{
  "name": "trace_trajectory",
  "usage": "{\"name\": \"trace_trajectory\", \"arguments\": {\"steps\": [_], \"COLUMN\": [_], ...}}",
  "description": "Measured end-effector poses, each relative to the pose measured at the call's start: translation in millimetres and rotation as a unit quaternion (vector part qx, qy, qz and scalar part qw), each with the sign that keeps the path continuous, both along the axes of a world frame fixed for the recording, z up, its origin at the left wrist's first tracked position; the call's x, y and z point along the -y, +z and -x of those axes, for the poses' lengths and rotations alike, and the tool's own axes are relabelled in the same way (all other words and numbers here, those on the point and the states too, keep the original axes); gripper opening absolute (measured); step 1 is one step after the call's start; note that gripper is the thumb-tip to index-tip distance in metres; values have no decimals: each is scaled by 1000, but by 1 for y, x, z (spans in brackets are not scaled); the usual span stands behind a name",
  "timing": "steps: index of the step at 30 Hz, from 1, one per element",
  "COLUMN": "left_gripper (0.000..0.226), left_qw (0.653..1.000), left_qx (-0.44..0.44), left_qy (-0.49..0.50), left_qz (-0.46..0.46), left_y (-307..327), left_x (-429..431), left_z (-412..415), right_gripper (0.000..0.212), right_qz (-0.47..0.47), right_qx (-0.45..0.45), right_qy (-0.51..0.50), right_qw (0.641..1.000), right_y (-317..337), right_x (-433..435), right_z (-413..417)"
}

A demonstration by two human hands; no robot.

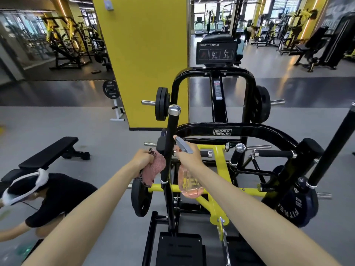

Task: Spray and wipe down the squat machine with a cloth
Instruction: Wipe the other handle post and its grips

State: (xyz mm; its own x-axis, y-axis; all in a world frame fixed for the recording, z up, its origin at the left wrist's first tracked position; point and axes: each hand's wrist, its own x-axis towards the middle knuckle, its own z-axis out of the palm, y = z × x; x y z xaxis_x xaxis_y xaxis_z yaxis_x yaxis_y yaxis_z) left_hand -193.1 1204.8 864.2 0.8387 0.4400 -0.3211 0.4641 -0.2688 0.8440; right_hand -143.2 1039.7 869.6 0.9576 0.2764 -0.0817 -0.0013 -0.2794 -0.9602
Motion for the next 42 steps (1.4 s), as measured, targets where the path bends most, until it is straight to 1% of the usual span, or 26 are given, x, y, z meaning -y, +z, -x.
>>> {"name": "trace_trajectory", "arguments": {"steps": [4, 6, 10, 14, 17, 20, 23, 24, 27, 30, 31, 33, 35, 36, 40, 42], "left_gripper": [30, 31, 30, 35, 32, 31, 32, 31, 23, 17, 16, 17, 25, 26, 14, 16], "left_qw": [999, 999, 998, 996, 993, 989, 986, 985, 982, 980, 978, 977, 976, 975, 975, 976], "left_qx": [-10, -15, -16, -33, -56, -73, -72, -77, -86, -107, -112, -119, -126, -132, -145, -146], "left_qy": [33, 43, 54, 80, 105, 126, 142, 143, 144, 150, 155, 160, 162, 161, 158, 148], "left_qz": [3, 9, 25, 11, 11, 20, 50, 60, 81, 79, 79, 77, 74, 72, 66, 65], "left_y": [-13, -18, -29, -47, -67, -86, -104, -109, -123, -145, -151, -152, -157, -159, -164, -164], "left_x": [-9, -13, -17, -21, -28, -32, -33, -33, -34, -36, -36, -31, -29, -29, -28, -26], "left_z": [5, 7, 10, 16, 23, 30, 31, 31, 34, 39, 42, 49, 53, 54, 55, 53], "right_gripper": [16, 21, 20, 18, 22, 12, 12, 9, 11, 22, 22, 11, 7, 8, 17, 24], "right_qz": [40, 51, 46, 76, 98, 126, 142, 144, 162, 185, 192, 201, 201, 203, 217, 213], "right_qx": [-20, -31, -50, -61, -84, -100, -110, -109, -105, -106, -107, -108, -109, -107, -104, -112], "right_qy": [16, 16, 7, 13, -2, 1, -9, -9, 6, 21, 25, 30, 26, 24, 9, -3], "right_qw": [999, 998, 998, 995, 992, 987, 984, 983, 981, 977, 975, 973, 973, 973, 971, 971], "right_y": [-21, -29, -48, -71, -88, -103, -114, -119, -129, -138, -140, -143, -146, -146, -147, -146], "right_x": [-6, -12, -18, -22, -26, -31, -37, -38, -42, -42, -42, -41, -39, -38, -36, -36], "right_z": [5, 7, 9, 12, 13, 16, 21, 22, 27, 29, 30, 30, 30, 30, 27, 27]}}
